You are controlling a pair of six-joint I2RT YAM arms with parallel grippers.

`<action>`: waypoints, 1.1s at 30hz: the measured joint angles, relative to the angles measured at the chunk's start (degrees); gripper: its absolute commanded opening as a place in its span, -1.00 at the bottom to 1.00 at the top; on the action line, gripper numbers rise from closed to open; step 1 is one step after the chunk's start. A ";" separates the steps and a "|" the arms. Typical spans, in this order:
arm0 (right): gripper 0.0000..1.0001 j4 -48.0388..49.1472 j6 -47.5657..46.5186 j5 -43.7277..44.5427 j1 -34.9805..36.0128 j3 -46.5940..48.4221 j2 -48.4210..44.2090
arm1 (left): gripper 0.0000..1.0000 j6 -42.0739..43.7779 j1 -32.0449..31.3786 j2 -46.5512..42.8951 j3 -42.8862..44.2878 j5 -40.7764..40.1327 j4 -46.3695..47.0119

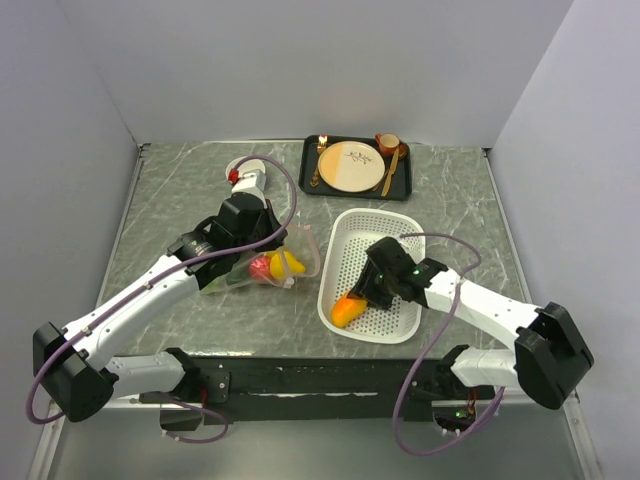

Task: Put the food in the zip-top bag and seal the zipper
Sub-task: Pick up the fake fruit from the bin, then place the fake fruit in the zipper food storage bag.

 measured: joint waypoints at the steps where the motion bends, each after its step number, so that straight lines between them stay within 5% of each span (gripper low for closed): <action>1: -0.82 -0.11 -0.20 0.57 0.00 0.07 -0.68 | -0.99 -0.02 0.00 0.00 0.00 0.00 -0.02; 18: -0.81 -0.28 -4.83 15.63 -0.33 10.99 -10.29 | -0.99 -0.02 0.00 0.00 0.00 0.04 0.00; 33: -0.81 21.00 -2.14 5.73 -0.42 11.96 5.27 | -0.98 -0.15 0.00 0.00 -0.02 0.07 0.00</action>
